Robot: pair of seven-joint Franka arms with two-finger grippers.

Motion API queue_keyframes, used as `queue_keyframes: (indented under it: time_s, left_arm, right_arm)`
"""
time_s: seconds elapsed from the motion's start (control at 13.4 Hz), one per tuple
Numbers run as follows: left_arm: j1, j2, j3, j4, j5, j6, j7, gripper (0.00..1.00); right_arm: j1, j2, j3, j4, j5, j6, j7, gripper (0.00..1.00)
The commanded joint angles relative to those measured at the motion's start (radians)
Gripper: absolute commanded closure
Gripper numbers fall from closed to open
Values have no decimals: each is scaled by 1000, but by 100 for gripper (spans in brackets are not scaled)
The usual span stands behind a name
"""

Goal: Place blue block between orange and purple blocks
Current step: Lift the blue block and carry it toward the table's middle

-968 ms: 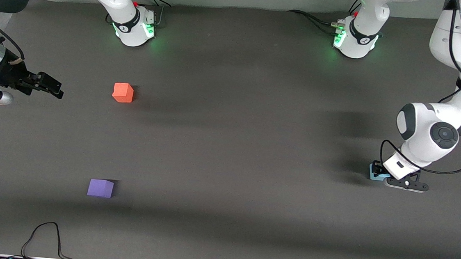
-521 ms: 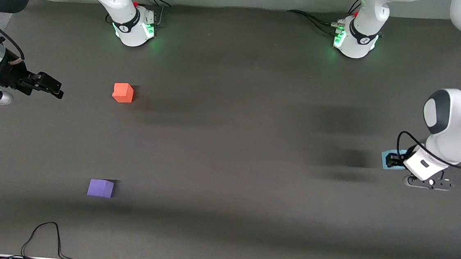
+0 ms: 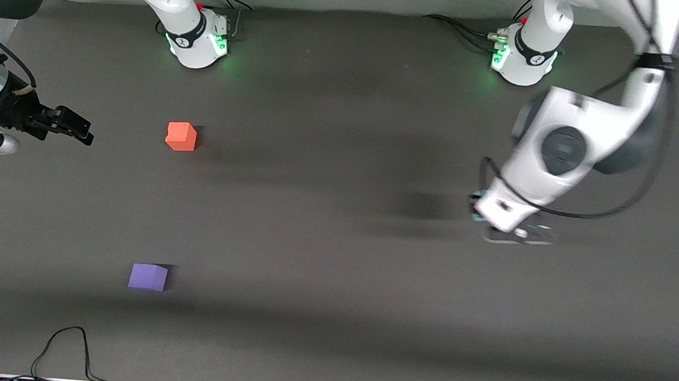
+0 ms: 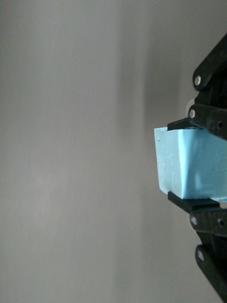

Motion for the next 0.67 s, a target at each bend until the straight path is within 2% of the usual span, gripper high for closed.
queue_keyframes:
  time_s: [0.0, 0.22, 0.45, 0.6]
  left_arm:
    - [-148, 128, 24, 151, 0, -10, -117, 54]
    - [-277, 311, 24, 309, -6, 54, -195, 54]
    - [-346, 432, 24, 332, 9, 181, -243, 54]
    - [-379, 485, 25, 334, 8, 212, -246, 54]
  right_arm:
    - [-1, 3, -5, 7, 55, 0, -20, 0]
    - [2, 12, -2, 7, 53, -15, -10, 0]
    - [-2, 12, -3, 15, 58, -18, -13, 0]
    - [4, 5, 6, 27, 58, -18, -5, 0]
